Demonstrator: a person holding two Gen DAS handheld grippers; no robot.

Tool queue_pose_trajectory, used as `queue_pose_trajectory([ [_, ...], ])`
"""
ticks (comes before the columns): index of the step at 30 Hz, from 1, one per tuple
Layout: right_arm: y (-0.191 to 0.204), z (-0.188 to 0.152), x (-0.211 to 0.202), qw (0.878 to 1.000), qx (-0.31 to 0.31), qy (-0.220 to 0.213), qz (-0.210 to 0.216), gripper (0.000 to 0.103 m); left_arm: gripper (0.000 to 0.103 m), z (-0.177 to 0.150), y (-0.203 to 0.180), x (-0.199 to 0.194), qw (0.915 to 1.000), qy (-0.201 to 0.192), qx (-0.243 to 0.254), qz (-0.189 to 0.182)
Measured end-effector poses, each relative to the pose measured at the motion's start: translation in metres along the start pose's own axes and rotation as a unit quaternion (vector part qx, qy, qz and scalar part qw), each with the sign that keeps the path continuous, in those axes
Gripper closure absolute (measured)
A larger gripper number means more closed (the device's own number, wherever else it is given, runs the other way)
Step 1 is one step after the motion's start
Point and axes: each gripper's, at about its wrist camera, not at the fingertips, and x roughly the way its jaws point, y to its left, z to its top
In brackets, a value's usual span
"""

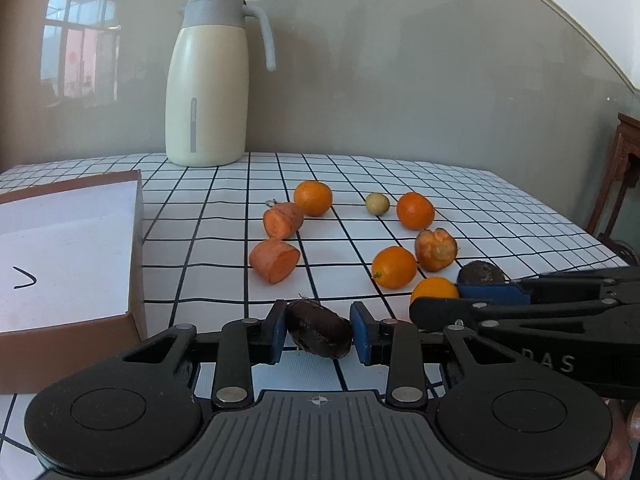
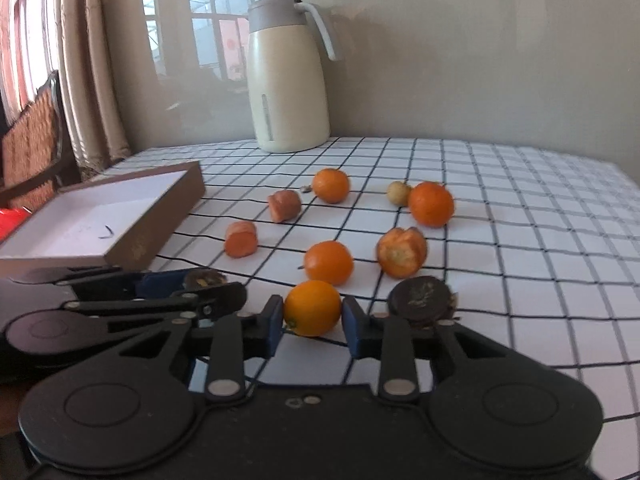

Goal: Organize fruits
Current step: 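Grasp a dark brown chestnut with the left gripper while the right gripper grasps a mandarin orange, then carry both fruits over the cardboard box and open both grippers to drop them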

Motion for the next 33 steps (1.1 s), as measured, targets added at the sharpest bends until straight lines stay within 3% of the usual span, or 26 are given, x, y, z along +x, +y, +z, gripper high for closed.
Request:
queue_pose_trajectory([
  [17, 0.033, 0.019, -0.041, 0.996, -0.032, -0.085, -0.007, 0.080, 0.069, 0.016, 0.003, -0.077, 0.9949, -0.087, 0.044, 0.028],
  [23, 0.058, 0.030, -0.049, 0.991, -0.041, -0.125, 0.015, 0.080, 0.069, 0.025, 0.040, -0.108, 0.9903, -0.116, 0.024, 0.073],
  [33, 0.107, 0.047, -0.026, 0.987, -0.059, -0.141, 0.053, 0.080, 0.069, 0.024, 0.121, -0.149, 0.9756, -0.136, -0.017, 0.171],
])
